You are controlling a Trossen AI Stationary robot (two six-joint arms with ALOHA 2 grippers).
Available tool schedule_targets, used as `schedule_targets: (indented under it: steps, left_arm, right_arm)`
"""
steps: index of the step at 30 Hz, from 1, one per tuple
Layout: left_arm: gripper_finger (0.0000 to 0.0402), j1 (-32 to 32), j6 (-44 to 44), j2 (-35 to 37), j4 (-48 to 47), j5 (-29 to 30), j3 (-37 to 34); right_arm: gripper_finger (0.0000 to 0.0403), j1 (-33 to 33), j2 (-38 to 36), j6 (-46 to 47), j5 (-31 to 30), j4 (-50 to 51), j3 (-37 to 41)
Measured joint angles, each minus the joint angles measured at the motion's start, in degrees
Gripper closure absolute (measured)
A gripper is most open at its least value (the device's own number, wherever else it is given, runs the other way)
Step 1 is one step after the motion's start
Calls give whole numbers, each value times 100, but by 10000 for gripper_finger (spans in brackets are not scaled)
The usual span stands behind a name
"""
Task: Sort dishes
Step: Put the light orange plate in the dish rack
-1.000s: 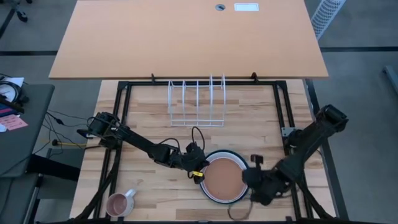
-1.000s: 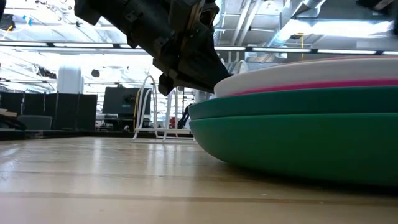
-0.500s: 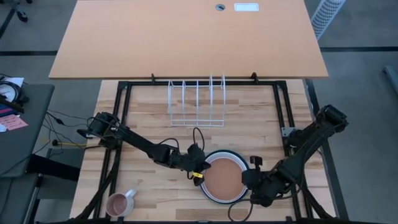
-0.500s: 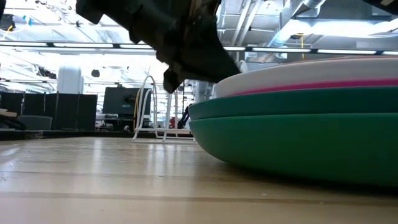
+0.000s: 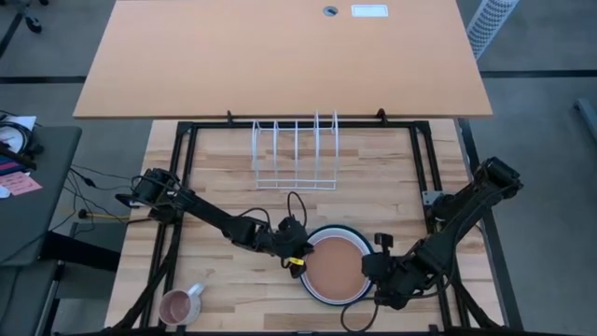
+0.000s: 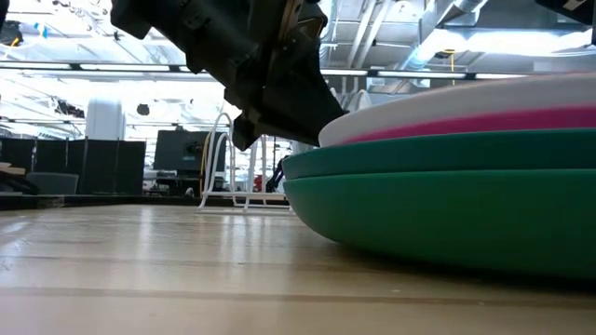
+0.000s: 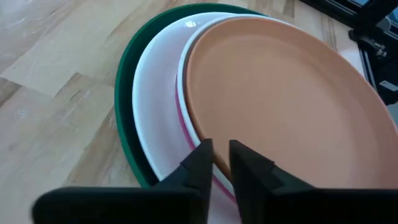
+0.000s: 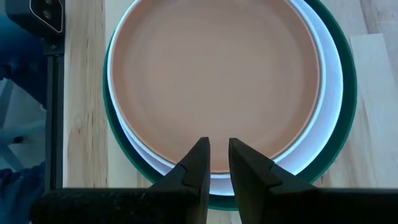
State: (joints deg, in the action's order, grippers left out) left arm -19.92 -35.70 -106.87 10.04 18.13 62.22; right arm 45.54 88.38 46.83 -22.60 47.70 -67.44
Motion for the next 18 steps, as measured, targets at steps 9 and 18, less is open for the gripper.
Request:
schedule_targets:
  steps: [9, 18]
  left_arm:
    - [248, 0, -13, -5, -28, -5, 0]
    - [247, 0, -57, -11, -169, -1, 0]
  right_arm:
    - [338, 0, 2, 7, 1, 0, 2]
    - [338, 2, 2, 11, 3, -2, 2]
